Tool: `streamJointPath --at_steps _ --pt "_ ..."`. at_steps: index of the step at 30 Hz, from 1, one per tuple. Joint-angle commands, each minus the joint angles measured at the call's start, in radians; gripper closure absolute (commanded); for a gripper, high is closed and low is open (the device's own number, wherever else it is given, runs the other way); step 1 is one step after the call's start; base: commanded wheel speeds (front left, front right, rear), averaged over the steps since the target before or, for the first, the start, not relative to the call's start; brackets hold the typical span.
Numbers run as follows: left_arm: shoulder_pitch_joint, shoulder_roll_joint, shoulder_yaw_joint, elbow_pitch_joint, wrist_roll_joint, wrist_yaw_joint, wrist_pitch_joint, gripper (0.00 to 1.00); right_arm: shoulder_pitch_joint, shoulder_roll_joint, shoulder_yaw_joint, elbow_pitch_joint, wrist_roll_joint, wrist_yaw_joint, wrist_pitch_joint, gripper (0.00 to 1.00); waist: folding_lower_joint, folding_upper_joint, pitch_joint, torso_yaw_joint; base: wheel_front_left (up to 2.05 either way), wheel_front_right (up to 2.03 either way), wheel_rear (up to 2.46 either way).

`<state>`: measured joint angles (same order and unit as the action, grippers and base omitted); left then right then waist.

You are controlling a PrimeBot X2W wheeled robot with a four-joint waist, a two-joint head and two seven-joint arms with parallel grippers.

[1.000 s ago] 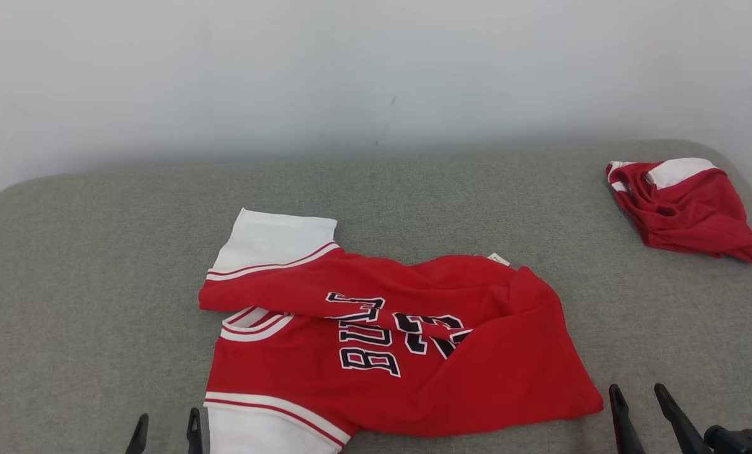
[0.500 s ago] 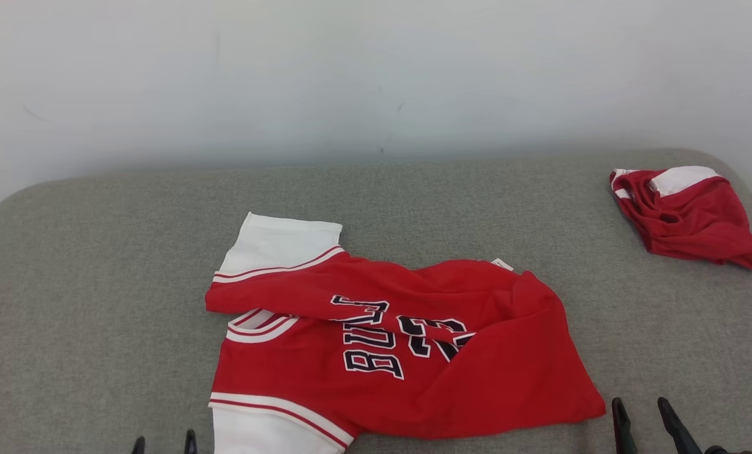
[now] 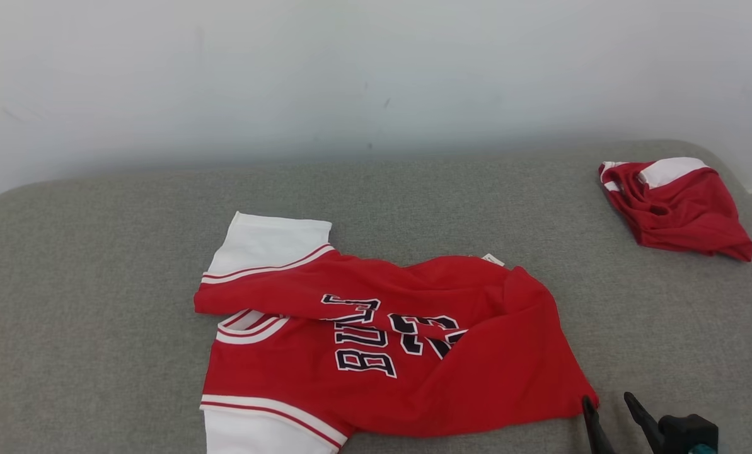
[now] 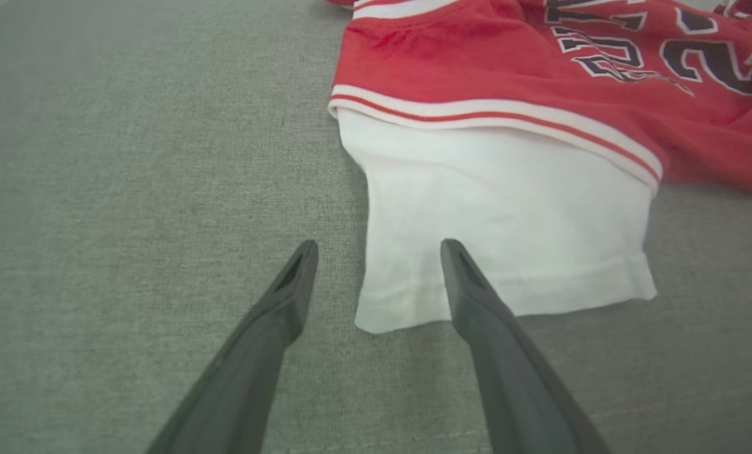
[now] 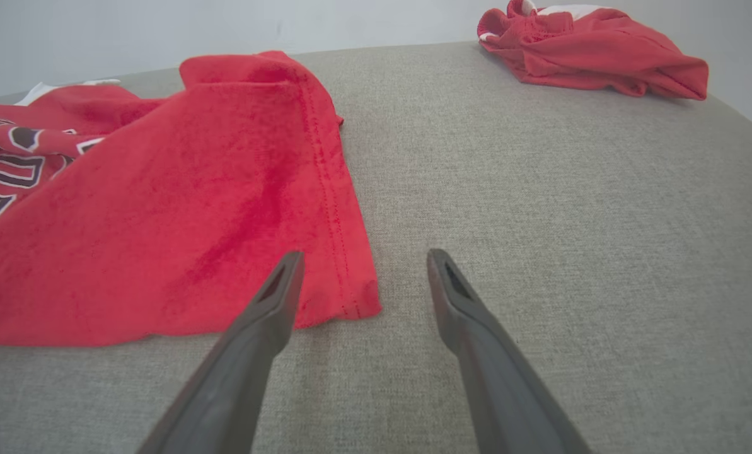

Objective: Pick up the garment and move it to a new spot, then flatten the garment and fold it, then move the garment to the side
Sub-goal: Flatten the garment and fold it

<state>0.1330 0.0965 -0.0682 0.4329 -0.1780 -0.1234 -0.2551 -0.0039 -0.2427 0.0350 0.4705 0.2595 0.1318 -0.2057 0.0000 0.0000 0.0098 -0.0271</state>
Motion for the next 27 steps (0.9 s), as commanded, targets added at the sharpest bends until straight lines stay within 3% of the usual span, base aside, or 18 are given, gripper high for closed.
streamJointPath --at_steps 1,12,13,14,15,16,17,20,23,27 --pt "-0.011 0.003 -0.003 0.007 -0.004 -0.002 -0.005 0.00 -0.011 -0.003 0.003 0.010 -0.001 -0.003 -0.001 0.00 0.0000 0.0000 0.003 0.005 0.00 0.00 0.00" --pt "-0.115 0.004 -0.065 0.201 -0.056 -0.007 -0.008 0.00 -0.120 0.009 0.063 0.236 0.020 -0.003 -0.022 0.00 0.0000 0.0000 0.016 0.023 0.00 0.00 0.00" --pt "-0.124 0.002 -0.078 0.216 -0.061 -0.007 -0.008 0.00 -0.127 0.010 0.071 0.248 0.024 -0.003 -0.024 0.09 0.0000 0.0000 0.017 0.023 0.00 0.00 0.00" --pt "-0.132 -0.001 -0.091 0.229 -0.076 -0.007 -0.008 0.00 -0.133 0.011 0.080 0.258 0.027 -0.003 -0.026 0.70 0.0000 0.0000 0.018 0.022 0.00 0.00 0.00" --pt "-0.138 -0.004 -0.102 0.239 -0.090 -0.008 -0.008 0.34 -0.138 0.015 0.090 0.266 0.032 -0.003 -0.030 1.00 0.0000 0.0000 0.019 0.021 0.00 0.00 0.00" --pt "-0.146 -0.005 -0.110 0.235 -0.103 -0.008 -0.008 0.72 -0.142 0.016 0.097 0.272 0.036 -0.003 -0.032 1.00 0.0000 0.0000 0.020 0.020 0.00 0.00 0.00" --pt "-0.150 -0.001 -0.114 0.228 -0.108 -0.008 -0.008 1.00 -0.147 0.015 0.103 0.276 0.041 -0.003 -0.035 1.00 0.0000 0.0000 0.020 0.020 0.00 0.00 0.00" --pt "-0.145 0.009 -0.111 0.191 -0.138 -0.008 -0.009 1.00 -0.150 0.015 0.119 0.272 0.061 -0.003 -0.044 1.00 0.0000 0.0000 0.016 0.024 0.00 0.00 0.00" --pt "-0.132 -0.006 -0.075 0.092 -0.233 -0.006 -0.010 1.00 -0.141 0.023 0.134 0.228 0.111 -0.003 -0.051 1.00 0.0000 0.0000 0.015 0.027 0.00 0.00 0.00" --pt "-0.127 0.024 -0.063 -0.042 -0.260 -0.006 -0.010 1.00 -0.148 -0.007 0.172 0.147 0.153 -0.003 -0.050 1.00 0.0000 0.0000 0.020 0.027 0.00 0.00 0.00"
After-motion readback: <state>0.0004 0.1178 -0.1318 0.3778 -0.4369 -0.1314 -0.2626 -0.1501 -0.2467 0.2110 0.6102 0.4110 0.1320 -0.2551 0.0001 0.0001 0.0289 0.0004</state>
